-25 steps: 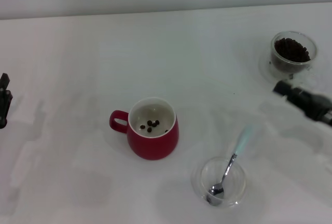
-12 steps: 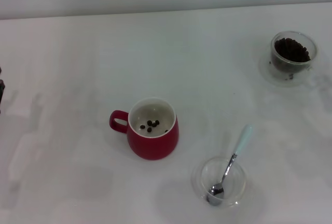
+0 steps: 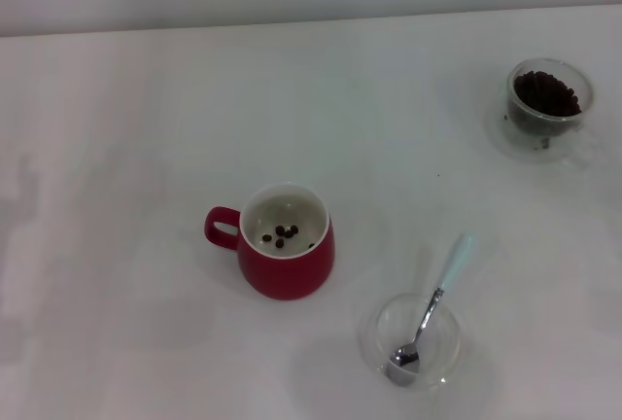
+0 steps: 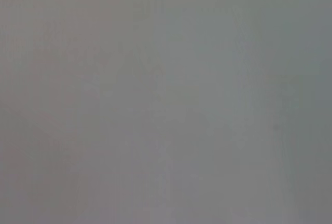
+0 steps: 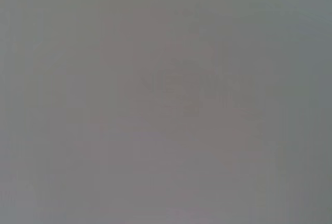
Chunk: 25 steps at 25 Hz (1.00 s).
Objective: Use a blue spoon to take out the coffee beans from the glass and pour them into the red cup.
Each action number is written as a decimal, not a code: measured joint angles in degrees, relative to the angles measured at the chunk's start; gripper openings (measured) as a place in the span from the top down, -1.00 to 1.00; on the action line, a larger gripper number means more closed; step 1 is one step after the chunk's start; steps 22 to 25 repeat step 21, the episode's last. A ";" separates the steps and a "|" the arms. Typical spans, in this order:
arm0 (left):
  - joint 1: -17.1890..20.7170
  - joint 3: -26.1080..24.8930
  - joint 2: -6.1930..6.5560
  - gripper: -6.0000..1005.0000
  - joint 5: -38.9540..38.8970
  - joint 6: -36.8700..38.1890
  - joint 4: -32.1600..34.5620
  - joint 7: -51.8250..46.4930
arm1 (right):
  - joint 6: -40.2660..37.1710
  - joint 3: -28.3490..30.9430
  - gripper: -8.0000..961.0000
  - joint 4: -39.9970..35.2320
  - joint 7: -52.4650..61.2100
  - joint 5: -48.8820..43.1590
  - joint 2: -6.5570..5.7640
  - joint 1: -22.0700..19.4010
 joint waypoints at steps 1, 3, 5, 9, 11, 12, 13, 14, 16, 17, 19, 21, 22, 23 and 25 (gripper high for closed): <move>-0.20 -0.01 -0.02 -0.02 -1.06 -0.01 0.42 0.02 | -0.94 2.23 0.43 0.22 -1.56 0.21 -0.01 0.47; -0.47 0.03 -0.09 -0.02 -2.12 -0.05 1.24 0.03 | -3.12 6.50 0.39 0.77 -4.13 0.86 -0.01 1.72; -0.63 0.17 -0.15 -0.02 -2.31 -0.08 1.93 0.04 | -5.73 9.18 0.35 0.88 -6.98 1.37 -0.01 3.12; -0.78 0.41 -0.16 -0.02 -1.86 -0.14 2.67 -0.32 | -8.36 10.54 0.04 0.63 -11.44 1.52 -0.14 5.11; -0.79 0.44 -0.17 -0.03 -1.77 -0.19 3.23 -0.38 | -8.25 10.42 -0.16 0.58 -13.08 1.54 -0.13 5.52; -0.82 0.44 -0.17 -0.03 -1.79 -0.36 3.40 -0.39 | -8.07 10.35 -0.23 0.58 -13.51 1.53 -0.12 5.58; -0.91 0.43 -0.17 -0.03 -1.88 -0.59 3.46 -0.40 | -7.66 10.26 -0.30 0.58 -13.86 1.48 -0.11 5.62; -1.08 0.33 -0.17 -0.03 -2.07 -0.90 3.46 -0.40 | -7.30 10.20 -0.37 0.56 -14.04 1.41 -0.11 5.61; -1.88 0.05 -0.16 -0.03 -2.47 -1.49 3.28 -0.41 | -6.37 10.19 -0.51 0.57 -14.09 1.34 -0.10 5.58; -2.05 0.05 -0.14 -0.03 -2.50 -1.53 3.21 -0.41 | -6.19 10.19 -0.58 0.64 -14.09 1.37 -0.07 5.58; -3.12 -0.10 0.08 -0.03 -2.67 -1.54 2.71 -0.43 | -6.00 10.38 -0.58 1.02 -14.03 1.56 -0.02 5.65; -4.06 -0.40 0.28 -0.03 -2.90 -1.27 1.97 -0.42 | -5.84 10.57 -0.58 1.35 -13.86 1.73 0.01 5.79; -4.06 -0.40 0.28 -0.03 -2.90 -1.27 1.97 -0.42 | -5.84 10.57 -0.58 1.35 -13.86 1.73 0.01 5.79; -4.06 -0.40 0.28 -0.03 -2.90 -1.27 1.97 -0.42 | -5.84 10.57 -0.58 1.35 -13.86 1.73 0.01 5.79; -4.06 -0.40 0.28 -0.03 -2.90 -1.27 1.97 -0.42 | -5.84 10.57 -0.58 1.35 -13.86 1.73 0.01 5.79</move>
